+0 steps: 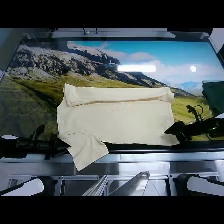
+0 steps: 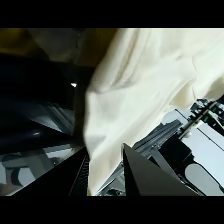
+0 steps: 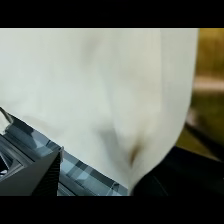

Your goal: Fold the shirts.

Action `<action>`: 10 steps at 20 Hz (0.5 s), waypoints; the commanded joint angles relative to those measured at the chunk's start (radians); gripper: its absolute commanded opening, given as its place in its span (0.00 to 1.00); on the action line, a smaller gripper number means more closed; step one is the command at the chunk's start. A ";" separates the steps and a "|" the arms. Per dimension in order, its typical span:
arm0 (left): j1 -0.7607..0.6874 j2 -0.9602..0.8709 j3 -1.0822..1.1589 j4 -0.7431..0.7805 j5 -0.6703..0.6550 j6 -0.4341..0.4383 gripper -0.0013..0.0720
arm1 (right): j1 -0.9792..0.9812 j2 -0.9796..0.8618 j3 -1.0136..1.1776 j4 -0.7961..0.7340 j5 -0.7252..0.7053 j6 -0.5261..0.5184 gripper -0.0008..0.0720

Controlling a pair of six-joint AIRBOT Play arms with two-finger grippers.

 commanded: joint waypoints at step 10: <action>0.000 0.024 -0.005 -0.114 0.069 0.105 0.31 | 0.001 0.001 0.001 0.006 -0.102 0.000 0.68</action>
